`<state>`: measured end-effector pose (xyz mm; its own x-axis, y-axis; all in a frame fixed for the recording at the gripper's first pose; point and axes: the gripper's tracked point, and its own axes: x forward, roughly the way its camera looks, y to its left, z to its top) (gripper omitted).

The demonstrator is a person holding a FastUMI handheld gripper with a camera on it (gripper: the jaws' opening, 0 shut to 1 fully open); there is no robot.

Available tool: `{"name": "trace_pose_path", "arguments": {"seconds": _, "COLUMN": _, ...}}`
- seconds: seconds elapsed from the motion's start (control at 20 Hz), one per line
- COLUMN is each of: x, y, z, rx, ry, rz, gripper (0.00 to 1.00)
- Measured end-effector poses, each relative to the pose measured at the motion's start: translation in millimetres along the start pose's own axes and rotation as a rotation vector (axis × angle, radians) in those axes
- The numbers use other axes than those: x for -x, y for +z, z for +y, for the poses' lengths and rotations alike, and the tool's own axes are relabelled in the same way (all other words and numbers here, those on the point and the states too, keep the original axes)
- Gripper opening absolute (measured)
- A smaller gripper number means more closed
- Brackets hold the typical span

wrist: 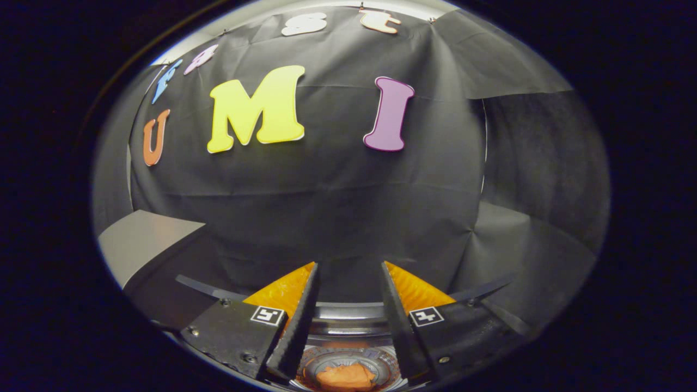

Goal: Put the clothes into the washing machine and then close the washing machine lid.

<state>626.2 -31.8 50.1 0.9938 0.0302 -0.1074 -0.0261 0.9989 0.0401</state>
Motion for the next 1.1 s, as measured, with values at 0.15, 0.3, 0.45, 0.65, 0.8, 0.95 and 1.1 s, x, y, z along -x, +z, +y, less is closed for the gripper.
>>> {"name": "trace_pose_path", "arguments": {"seconds": 0.15, "x": 8.8, "y": -6.9, "z": -0.9, "rx": -0.003, "ry": -0.004, "rz": -0.003, "gripper": 0.70}}
{"name": "trace_pose_path", "arguments": {"seconds": 0.3, "x": 15.9, "y": -12.7, "z": -1.3, "rx": -0.001, "ry": -0.006, "rz": -0.006, "gripper": 0.70}}
{"name": "trace_pose_path", "arguments": {"seconds": 0.45, "x": 25.3, "y": -20.8, "z": -1.7, "rx": 0.002, "ry": -0.006, "rz": -0.003, "gripper": 0.70}}
{"name": "trace_pose_path", "arguments": {"seconds": 0.65, "x": 33.6, "y": -30.2, "z": -1.4, "rx": 0.004, "ry": -0.012, "rz": 0.004, "gripper": 0.70}}
{"name": "trace_pose_path", "arguments": {"seconds": 0.8, "x": 42.2, "y": -39.4, "z": -0.4, "rx": 0.013, "ry": -0.010, "rz": 0.018, "gripper": 0.70}}
{"name": "trace_pose_path", "arguments": {"seconds": 0.95, "x": 55.0, "y": -50.8, "z": -2.1, "rx": 0.014, "ry": -0.002, "rz": 0.035, "gripper": 0.70}}
{"name": "trace_pose_path", "arguments": {"seconds": 1.1, "x": 54.5, "y": -63.7, "z": 5.1, "rx": 0.044, "ry": 0.009, "rz": 0.061, "gripper": 0.70}}
